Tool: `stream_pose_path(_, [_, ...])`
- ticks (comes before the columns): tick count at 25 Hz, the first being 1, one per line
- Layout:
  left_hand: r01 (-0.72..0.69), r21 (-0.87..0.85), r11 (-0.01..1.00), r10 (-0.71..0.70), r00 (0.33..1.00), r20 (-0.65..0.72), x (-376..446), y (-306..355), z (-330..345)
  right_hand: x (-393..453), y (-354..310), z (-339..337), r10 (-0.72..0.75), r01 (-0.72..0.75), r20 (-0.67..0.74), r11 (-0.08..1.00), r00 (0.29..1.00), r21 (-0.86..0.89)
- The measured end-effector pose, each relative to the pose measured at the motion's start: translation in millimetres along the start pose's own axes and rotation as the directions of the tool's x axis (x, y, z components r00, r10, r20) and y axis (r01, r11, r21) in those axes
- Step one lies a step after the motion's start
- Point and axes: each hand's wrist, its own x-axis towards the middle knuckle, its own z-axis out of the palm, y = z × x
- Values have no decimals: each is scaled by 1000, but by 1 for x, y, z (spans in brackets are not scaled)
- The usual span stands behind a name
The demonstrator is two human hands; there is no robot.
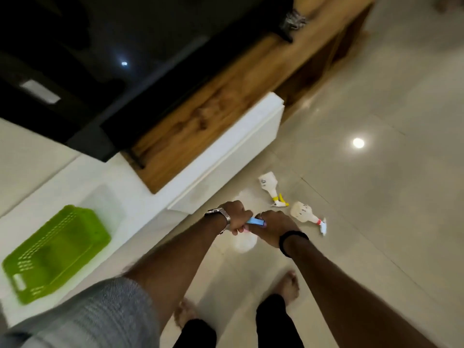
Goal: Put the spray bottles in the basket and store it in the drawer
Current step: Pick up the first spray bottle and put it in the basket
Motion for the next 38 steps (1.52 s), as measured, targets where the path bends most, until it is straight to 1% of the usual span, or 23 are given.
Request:
stream_pose_path(2, [9,-4,1000,-10,999,-35,-35,-61,-44,8,-76,11,-115,119,51,990,992,-77])
stream_pose_path(4, [19,-77,997,-28,993,-111,-71,-128,-86,17,-155,25,-243,248,76,966,967,-74])
stream_pose_path(5, [16,-155,988,-42,986,-163,-91,-163,-105,22,-197,33,-305,308,82,951,949,-31])
stream_pose_path(6, [-9,-250,968,-48,974,-221,-109,-193,-122,24,-235,40,-353,349,91,935,931,62])
stream_pose_path(8, [-99,-454,885,-78,932,-355,-150,-261,-156,28,-320,63,-456,404,129,865,881,299])
stream_pose_path(9, [-157,-527,835,-81,913,-400,-165,-278,-169,26,-347,67,-488,411,112,821,866,396])
stream_pose_path(10, [-216,-605,766,-114,881,-459,-190,-316,-184,27,-391,87,-525,429,111,785,844,447])
stream_pose_path(11, [-281,-668,689,-148,848,-509,-214,-352,-195,26,-431,111,-552,441,110,757,827,482])
stream_pose_path(13, [-380,-739,556,-233,783,-577,-253,-419,-208,19,-497,160,-605,476,69,687,793,549])
stream_pose_path(15, [-433,-773,463,-317,733,-601,-280,-469,-209,15,-539,205,-648,524,12,628,762,576])
stream_pose_path(16, [-447,-788,424,-357,717,-599,-290,-494,-206,15,-555,229,-662,549,-7,614,749,567])
stream_pose_path(19, [-442,-817,369,-437,694,-573,-305,-559,-182,17,-571,295,-678,594,-11,636,735,492])
stream_pose_path(22, [-406,-859,311,-491,705,-511,-295,-599,-136,23,-558,342,-647,591,-15,687,763,422])
stream_pose_path(25, [-382,-886,262,-519,718,-463,-275,-613,-91,32,-538,369,-605,548,-41,689,795,474])
stream_pose_path(27, [-406,-892,200,-505,737,-449,-266,-613,-76,36,-532,382,-573,521,-71,679,817,518])
stream_pose_path(29, [-449,-881,147,-480,747,-460,-262,-608,-75,38,-528,393,-563,517,-97,659,821,546])
stream_pose_path(32, [-490,-861,138,-487,723,-490,-257,-599,-84,40,-523,406,-592,561,-138,627,794,541])
stream_pose_path(35, [-459,-873,167,-510,717,-475,-252,-592,-92,44,-516,412,-608,598,-163,631,777,494])
stream_pose_path(38, [-460,-872,171,-525,706,-475,-250,-585,-90,44,-509,409,-620,601,-122,665,775,443])
